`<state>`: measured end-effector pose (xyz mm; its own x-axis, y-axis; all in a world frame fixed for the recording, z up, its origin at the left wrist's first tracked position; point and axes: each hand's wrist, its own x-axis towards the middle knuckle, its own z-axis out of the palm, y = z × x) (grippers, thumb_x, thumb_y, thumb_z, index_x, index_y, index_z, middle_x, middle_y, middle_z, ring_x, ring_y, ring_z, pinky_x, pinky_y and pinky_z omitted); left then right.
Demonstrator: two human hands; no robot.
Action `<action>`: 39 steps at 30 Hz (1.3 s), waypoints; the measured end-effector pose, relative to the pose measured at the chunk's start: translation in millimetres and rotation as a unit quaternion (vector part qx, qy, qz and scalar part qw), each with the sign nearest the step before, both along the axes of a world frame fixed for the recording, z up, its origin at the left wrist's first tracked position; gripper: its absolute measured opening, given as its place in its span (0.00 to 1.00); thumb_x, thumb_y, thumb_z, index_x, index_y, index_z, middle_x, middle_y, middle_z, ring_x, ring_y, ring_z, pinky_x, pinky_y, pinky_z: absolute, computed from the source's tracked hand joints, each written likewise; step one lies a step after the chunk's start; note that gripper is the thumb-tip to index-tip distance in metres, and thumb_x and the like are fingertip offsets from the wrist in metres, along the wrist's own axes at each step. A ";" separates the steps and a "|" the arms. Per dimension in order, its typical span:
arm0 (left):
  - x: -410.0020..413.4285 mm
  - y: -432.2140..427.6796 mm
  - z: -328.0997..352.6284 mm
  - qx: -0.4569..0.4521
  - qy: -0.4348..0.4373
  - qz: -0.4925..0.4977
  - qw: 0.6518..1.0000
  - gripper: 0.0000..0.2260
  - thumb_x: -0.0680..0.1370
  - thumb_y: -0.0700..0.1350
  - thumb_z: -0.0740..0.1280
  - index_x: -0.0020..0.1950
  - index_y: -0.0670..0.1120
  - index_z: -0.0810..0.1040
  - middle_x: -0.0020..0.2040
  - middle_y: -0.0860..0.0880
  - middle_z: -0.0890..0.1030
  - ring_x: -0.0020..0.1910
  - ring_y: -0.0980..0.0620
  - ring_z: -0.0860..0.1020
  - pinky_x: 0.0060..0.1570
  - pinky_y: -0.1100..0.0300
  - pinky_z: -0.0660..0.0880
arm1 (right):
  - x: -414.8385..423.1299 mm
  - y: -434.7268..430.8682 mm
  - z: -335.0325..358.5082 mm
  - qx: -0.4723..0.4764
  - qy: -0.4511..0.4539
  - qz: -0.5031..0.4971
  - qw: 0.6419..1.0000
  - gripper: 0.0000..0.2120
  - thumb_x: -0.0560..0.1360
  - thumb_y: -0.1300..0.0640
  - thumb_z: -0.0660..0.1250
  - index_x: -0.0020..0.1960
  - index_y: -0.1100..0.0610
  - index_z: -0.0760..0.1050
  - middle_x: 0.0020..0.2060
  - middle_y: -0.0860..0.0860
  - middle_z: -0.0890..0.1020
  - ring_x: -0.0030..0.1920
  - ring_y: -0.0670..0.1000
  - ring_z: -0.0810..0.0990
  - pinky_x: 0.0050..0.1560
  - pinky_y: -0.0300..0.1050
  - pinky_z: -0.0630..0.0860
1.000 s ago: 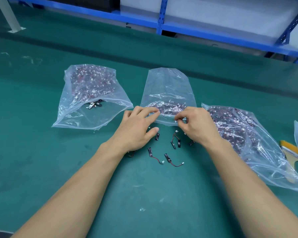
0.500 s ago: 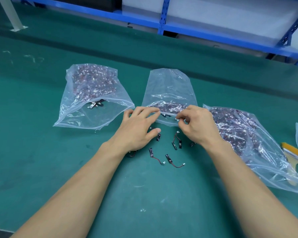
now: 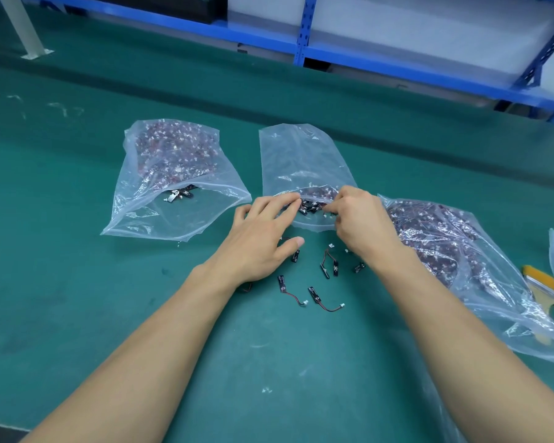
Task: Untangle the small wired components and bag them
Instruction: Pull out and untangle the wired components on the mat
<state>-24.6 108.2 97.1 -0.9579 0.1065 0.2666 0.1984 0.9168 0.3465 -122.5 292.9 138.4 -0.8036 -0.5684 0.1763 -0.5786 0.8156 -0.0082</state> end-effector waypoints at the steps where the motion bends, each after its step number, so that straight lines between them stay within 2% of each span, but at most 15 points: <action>1: 0.1 -0.6 -0.2 0.002 -0.003 -0.001 1.000 0.29 0.82 0.58 0.58 0.81 0.50 0.58 0.79 0.59 0.57 0.75 0.54 0.55 0.72 0.50 0.55 | -0.1 -2.5 -1.2 0.013 0.001 0.001 1.000 0.20 0.74 0.71 0.62 0.58 0.57 0.83 0.52 0.55 0.77 0.52 0.60 0.77 0.48 0.54 0.76; 5: -1.1 -0.7 -0.8 0.013 -0.022 -0.015 1.000 0.28 0.83 0.57 0.57 0.81 0.48 0.58 0.79 0.56 0.57 0.76 0.53 0.54 0.73 0.50 0.58 | -4.1 -6.0 -6.4 0.041 0.002 0.003 0.999 0.19 0.76 0.70 0.60 0.60 0.57 0.82 0.52 0.55 0.74 0.54 0.59 0.73 0.45 0.50 0.72; 9: -1.8 -2.2 -1.6 0.027 -0.026 -0.021 0.999 0.28 0.83 0.56 0.58 0.80 0.46 0.59 0.79 0.55 0.58 0.76 0.52 0.54 0.73 0.51 0.62 | -11.2 -11.3 -6.0 0.049 0.004 0.009 0.999 0.20 0.77 0.69 0.59 0.62 0.55 0.81 0.46 0.53 0.67 0.51 0.58 0.71 0.43 0.51 0.72; 15: -3.1 -3.5 -4.6 0.039 -0.033 -0.021 0.998 0.26 0.84 0.56 0.57 0.80 0.46 0.61 0.79 0.56 0.59 0.75 0.55 0.54 0.67 0.60 0.61 | -19.6 -20.6 -5.2 0.086 -0.003 0.019 0.996 0.19 0.80 0.67 0.58 0.62 0.53 0.81 0.44 0.52 0.64 0.45 0.55 0.65 0.41 0.50 0.67; 19: -3.7 -5.6 -4.7 0.047 -0.030 -0.019 0.998 0.26 0.84 0.56 0.58 0.79 0.46 0.62 0.78 0.56 0.61 0.75 0.55 0.55 0.67 0.61 0.61 | -25.7 -23.7 -4.8 0.088 0.007 0.024 0.996 0.18 0.80 0.66 0.59 0.62 0.55 0.82 0.50 0.56 0.72 0.51 0.59 0.74 0.42 0.49 0.64; 24: -3.6 -7.6 -4.2 0.062 -0.033 -0.013 0.997 0.26 0.83 0.56 0.59 0.79 0.47 0.63 0.77 0.57 0.61 0.75 0.56 0.55 0.68 0.54 0.68 | -32.9 -21.1 -8.3 0.068 -0.006 0.050 0.996 0.16 0.78 0.67 0.62 0.59 0.56 0.82 0.52 0.57 0.75 0.54 0.60 0.75 0.45 0.49 0.68; 29: -2.5 -9.5 -3.4 0.081 -0.027 -0.001 0.996 0.26 0.82 0.56 0.61 0.78 0.48 0.64 0.76 0.58 0.62 0.75 0.56 0.57 0.67 0.50 0.70 | -33.4 -11.3 -7.2 0.000 -0.046 0.049 0.998 0.07 0.78 0.59 0.68 0.52 0.54 0.84 0.48 0.51 0.74 0.53 0.58 0.77 0.49 0.46 0.68; 34: -2.3 -8.8 -4.1 0.088 -0.028 -0.008 0.996 0.26 0.82 0.55 0.62 0.78 0.47 0.65 0.76 0.57 0.63 0.74 0.55 0.58 0.69 0.49 0.69 | -30.6 -8.1 -11.1 -0.028 -0.036 0.009 0.999 0.11 0.78 0.53 0.70 0.58 0.54 0.84 0.49 0.54 0.76 0.53 0.59 0.77 0.51 0.48 0.70; 39: -2.8 -8.8 -5.4 0.090 -0.034 -0.009 0.995 0.26 0.82 0.55 0.63 0.79 0.47 0.64 0.76 0.58 0.63 0.74 0.56 0.58 0.70 0.50 0.68 | -28.3 -16.8 -13.9 -0.030 -0.033 -0.022 0.999 0.10 0.79 0.50 0.69 0.53 0.54 0.85 0.45 0.52 0.72 0.52 0.60 0.78 0.46 0.46 0.68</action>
<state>-27.4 99.4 91.7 -0.9729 0.0807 0.2167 0.1847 0.8350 0.5183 -150.9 276.2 124.5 -0.8389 -0.5220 0.1543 -0.5385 0.8373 -0.0947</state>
